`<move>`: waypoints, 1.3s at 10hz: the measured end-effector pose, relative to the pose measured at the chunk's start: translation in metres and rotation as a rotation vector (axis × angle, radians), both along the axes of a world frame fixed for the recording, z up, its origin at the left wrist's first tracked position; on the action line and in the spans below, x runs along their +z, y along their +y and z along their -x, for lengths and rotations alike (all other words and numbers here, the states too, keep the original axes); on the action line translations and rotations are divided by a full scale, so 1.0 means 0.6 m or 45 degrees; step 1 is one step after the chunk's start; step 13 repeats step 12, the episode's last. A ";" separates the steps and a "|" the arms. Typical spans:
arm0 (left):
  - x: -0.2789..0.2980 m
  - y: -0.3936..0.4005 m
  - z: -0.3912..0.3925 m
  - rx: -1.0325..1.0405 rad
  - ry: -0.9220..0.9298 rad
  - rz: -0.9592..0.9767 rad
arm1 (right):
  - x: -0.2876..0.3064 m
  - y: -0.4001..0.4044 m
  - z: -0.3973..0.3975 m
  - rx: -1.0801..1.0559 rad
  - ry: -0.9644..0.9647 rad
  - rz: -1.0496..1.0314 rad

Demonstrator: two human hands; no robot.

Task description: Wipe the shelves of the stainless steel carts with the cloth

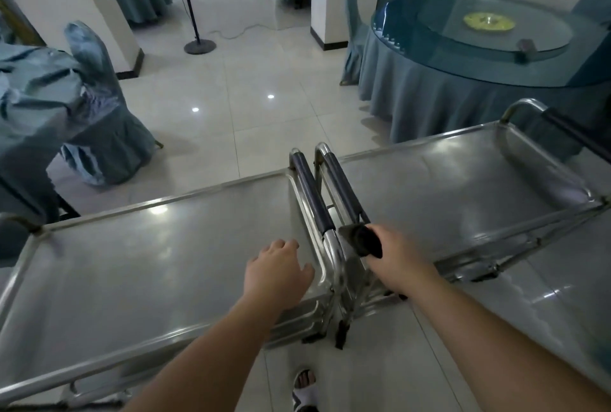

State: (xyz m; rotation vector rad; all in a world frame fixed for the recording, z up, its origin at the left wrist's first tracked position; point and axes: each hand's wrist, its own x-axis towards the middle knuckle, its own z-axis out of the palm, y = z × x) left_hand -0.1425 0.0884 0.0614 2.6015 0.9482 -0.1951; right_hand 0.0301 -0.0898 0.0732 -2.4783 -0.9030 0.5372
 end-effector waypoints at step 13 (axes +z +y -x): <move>-0.047 0.117 -0.015 0.210 0.195 0.140 | -0.132 0.163 -0.020 0.629 -0.316 0.327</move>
